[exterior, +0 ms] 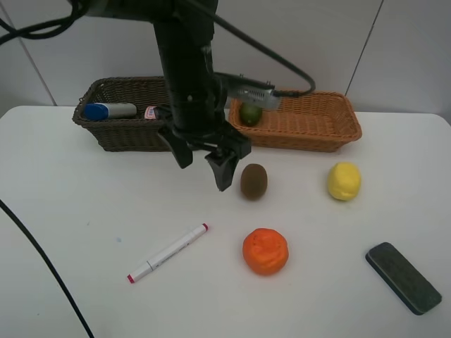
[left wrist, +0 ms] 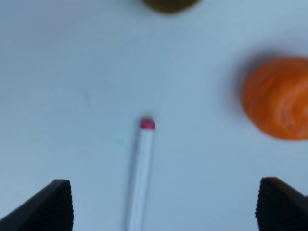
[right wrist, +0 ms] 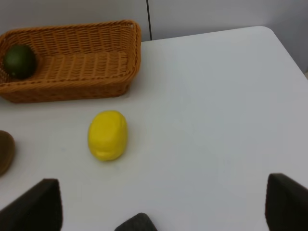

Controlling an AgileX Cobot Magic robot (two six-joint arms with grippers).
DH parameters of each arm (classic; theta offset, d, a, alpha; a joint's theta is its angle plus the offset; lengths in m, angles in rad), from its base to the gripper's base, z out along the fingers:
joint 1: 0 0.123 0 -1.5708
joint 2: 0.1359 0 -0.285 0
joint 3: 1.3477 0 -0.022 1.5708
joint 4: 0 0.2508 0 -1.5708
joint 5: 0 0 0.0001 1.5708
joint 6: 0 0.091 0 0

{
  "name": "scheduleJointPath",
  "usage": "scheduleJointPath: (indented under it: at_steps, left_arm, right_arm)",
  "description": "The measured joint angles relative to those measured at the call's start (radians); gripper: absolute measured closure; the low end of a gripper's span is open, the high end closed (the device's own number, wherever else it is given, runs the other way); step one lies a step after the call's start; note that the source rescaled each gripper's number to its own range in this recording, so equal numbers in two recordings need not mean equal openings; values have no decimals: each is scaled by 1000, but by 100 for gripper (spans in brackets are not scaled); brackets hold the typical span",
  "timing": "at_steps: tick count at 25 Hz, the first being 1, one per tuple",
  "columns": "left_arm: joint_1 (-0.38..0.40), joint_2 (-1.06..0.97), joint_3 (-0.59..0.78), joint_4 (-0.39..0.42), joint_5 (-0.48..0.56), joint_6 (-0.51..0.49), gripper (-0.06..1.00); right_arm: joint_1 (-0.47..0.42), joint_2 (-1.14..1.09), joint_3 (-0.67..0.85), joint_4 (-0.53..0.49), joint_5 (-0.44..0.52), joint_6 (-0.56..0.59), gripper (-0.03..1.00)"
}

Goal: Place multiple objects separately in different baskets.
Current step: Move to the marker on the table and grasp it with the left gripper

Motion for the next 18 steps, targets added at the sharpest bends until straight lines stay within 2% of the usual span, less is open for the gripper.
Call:
scheduleJointPath:
  at_steps: [5, 9, 13, 18]
  left_arm:
    - [-45, -5, 221, 24, -22, -5, -5]
    - [-45, -6, 327, 37, -189, -5, -5]
    - [-45, 0, 355, 39, -305, 17, -5]
    - [-45, 80, 357, 39, -398, 27, -5]
  right_arm:
    - [0, 0, 0, 0, 0, 0, -3]
    - [0, 0, 0, 0, 0, 0, -3]
    - [0, 0, 0, 0, 0, 0, -3]
    - [0, 0, 0, 0, 0, 0, -3]
